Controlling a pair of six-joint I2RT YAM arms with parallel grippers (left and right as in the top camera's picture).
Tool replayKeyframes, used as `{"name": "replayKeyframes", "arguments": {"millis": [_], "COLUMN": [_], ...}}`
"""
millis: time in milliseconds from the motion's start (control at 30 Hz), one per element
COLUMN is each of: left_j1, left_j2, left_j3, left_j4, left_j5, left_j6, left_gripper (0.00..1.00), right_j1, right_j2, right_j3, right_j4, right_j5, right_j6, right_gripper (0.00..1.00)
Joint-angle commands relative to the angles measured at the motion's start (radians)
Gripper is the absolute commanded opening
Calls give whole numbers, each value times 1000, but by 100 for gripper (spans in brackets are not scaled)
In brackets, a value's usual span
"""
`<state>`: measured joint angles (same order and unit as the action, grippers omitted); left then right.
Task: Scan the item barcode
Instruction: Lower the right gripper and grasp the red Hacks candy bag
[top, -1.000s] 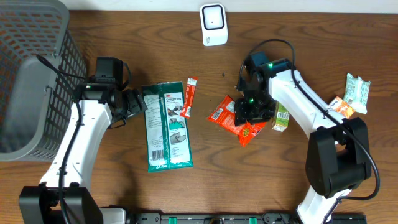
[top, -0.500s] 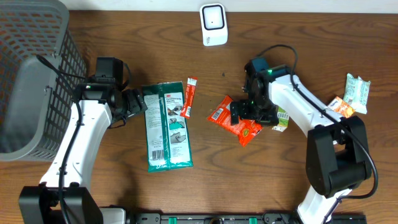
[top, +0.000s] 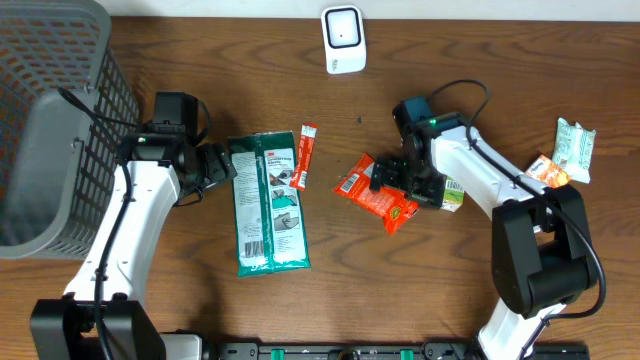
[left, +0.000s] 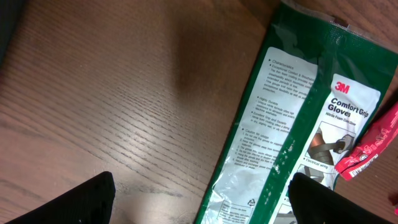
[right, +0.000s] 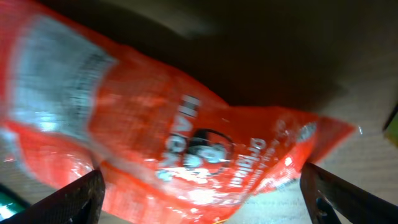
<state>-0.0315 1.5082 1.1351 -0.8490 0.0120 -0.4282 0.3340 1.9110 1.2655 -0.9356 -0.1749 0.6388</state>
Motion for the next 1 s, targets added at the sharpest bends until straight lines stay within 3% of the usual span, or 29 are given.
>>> {"name": "replayKeyframes", "arguments": {"millis": [0,100,500,700,867,967], "left_j1": [2,2,2,2,2,2], "left_j2": [-1,-1,-1,-1,-1,-1], "left_j3": [8,8,8,8,8,8], "left_j4": [-3,-3,-3,-3,-3,-3], "left_j5": [-13,-13,-13,-13,-13,-13], "left_j6": [8,9,9,9,9,9], "left_gripper": [90,90,90,90,90,90], "right_j1": [0,0,2,2,-2,-8], "right_j2": [4,4,4,4,4,3], "right_j3": [-25,-40,-133,-135,-134,-134], "right_j4": [-3,10,167,180,181,181], "right_j5": [21,21,2,1,1,0], "right_j6": [83,102,153,142,48,25], "right_gripper": [94,92,67,38,9,1]}}
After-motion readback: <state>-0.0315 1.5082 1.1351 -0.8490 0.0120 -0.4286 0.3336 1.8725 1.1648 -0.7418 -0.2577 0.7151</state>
